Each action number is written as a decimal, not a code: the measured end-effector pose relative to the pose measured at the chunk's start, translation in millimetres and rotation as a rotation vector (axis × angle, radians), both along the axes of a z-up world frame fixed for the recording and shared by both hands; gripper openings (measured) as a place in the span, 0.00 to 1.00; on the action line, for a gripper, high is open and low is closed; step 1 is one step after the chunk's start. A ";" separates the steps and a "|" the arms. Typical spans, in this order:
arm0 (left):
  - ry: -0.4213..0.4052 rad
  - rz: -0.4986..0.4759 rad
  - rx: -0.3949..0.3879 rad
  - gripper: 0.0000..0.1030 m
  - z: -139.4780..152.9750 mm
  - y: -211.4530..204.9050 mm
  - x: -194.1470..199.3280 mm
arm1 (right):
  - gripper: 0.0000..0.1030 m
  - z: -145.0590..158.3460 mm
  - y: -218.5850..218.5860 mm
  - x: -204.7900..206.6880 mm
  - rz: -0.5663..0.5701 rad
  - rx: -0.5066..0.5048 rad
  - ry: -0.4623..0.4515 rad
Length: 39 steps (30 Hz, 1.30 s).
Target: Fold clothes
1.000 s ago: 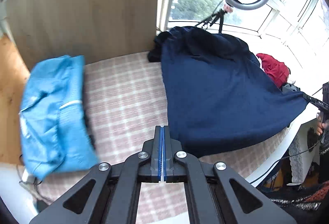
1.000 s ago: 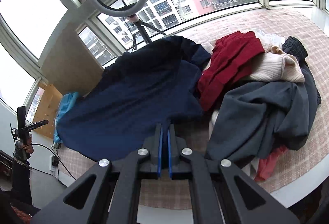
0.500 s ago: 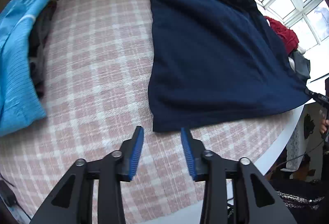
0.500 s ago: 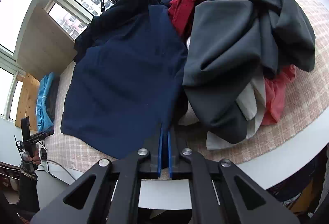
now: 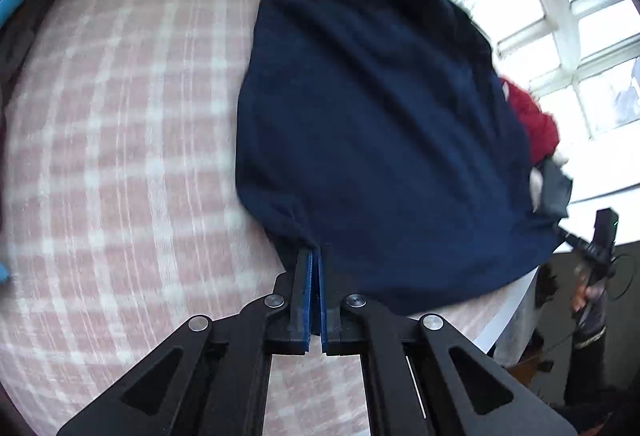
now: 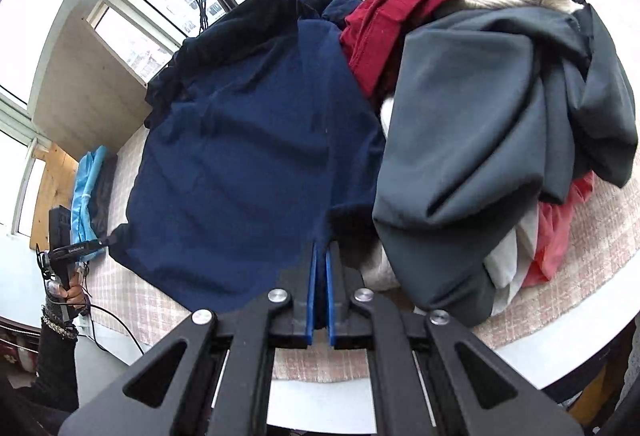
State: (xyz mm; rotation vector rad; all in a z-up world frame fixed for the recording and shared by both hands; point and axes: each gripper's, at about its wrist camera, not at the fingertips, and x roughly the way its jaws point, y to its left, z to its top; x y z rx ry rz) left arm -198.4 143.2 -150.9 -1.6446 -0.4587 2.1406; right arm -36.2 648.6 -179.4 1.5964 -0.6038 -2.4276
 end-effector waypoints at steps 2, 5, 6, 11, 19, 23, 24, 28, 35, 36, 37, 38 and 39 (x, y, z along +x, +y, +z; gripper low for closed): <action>0.091 0.085 0.058 0.02 40.4 -16.0 -25.8 | 0.04 16.3 -0.5 -28.7 -0.014 -0.013 0.031; 0.217 0.182 0.087 0.02 113.6 -37.2 -71.7 | 0.04 62.3 -8.0 -83.2 -0.018 -0.024 0.118; 0.269 0.196 0.068 0.02 145.6 -42.7 -85.7 | 0.04 88.2 -14.5 -103.1 -0.008 -0.020 0.165; 0.602 0.257 0.055 0.02 355.4 -91.3 -81.1 | 0.04 288.2 -64.3 -146.4 0.082 0.046 0.498; 0.793 0.254 -0.188 0.00 478.2 -137.7 33.3 | 0.04 424.0 -90.7 -81.8 0.137 0.193 0.748; 0.638 0.225 -0.253 0.00 403.2 -143.1 63.4 | 0.04 352.7 -86.4 -65.9 0.161 0.222 0.621; 0.583 0.207 -0.272 0.00 374.4 -137.7 68.9 | 0.04 322.3 -83.2 -60.9 0.167 0.196 0.568; 0.354 0.099 -0.324 0.00 244.6 -98.9 86.5 | 0.04 183.4 -76.7 -36.4 0.173 0.113 0.325; 0.133 -0.006 -0.271 0.00 89.1 -54.8 67.5 | 0.04 12.7 -51.4 -15.2 0.091 0.066 0.019; 0.131 -0.016 -0.267 0.01 76.9 -48.0 57.6 | 0.04 3.4 -49.3 -16.7 0.083 0.076 0.000; 0.122 -0.024 -0.247 0.04 65.4 -42.5 46.3 | 0.04 0.5 -48.5 -19.5 0.080 0.078 -0.006; 0.113 -0.033 -0.235 0.16 54.1 -36.6 35.1 | 0.04 -2.4 -47.7 -22.3 0.077 0.080 -0.011; 0.105 -0.044 -0.240 0.30 43.4 -29.9 24.6 | 0.04 -4.5 -47.5 -25.0 0.076 0.082 -0.016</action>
